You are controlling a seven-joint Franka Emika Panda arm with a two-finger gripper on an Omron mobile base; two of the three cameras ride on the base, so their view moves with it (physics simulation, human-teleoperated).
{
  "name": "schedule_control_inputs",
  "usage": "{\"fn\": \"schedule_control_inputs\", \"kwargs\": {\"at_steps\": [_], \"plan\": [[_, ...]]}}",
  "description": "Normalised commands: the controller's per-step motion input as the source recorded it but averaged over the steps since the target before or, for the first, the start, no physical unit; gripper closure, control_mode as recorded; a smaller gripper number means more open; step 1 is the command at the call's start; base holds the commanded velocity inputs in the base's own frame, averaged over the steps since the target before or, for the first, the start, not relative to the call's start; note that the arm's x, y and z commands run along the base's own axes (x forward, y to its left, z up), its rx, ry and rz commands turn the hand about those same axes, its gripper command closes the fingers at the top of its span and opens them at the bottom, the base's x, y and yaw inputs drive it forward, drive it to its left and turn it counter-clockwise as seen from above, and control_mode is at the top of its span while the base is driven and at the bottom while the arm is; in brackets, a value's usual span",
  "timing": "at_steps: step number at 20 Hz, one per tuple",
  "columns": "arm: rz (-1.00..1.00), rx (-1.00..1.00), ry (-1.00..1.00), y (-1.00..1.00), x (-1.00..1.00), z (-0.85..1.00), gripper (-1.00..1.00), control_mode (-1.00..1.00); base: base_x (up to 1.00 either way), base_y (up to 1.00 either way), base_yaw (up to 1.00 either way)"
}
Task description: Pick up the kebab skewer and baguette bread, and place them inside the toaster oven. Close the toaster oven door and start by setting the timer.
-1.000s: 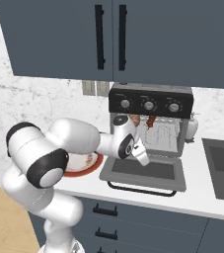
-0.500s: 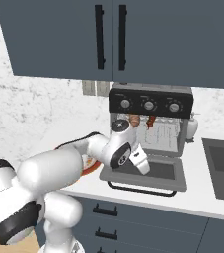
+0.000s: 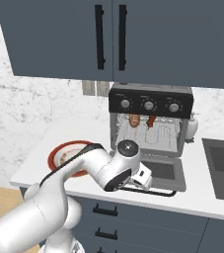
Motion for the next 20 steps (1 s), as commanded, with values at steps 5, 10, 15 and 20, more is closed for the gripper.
{"fn": "schedule_control_inputs", "kwargs": {"at_steps": [5, 10, 15, 20], "plan": [[0.38, -0.04, 0.31, 0.1, -0.03, -0.02, -1.0, -1.0, 0.0, 0.0, 0.0], [0.23, -0.1, 0.28, 0.03, 0.13, -0.33, -1.0, -1.0, 0.0, 0.0, 0.0], [0.07, -0.1, 0.05, 0.02, -0.04, -0.5, -1.0, -1.0, 0.0, 0.0, 0.0], [0.0, -0.03, -0.01, 0.0, -0.32, -0.42, -1.0, -1.0, 0.0, 0.0, 0.0]]}}
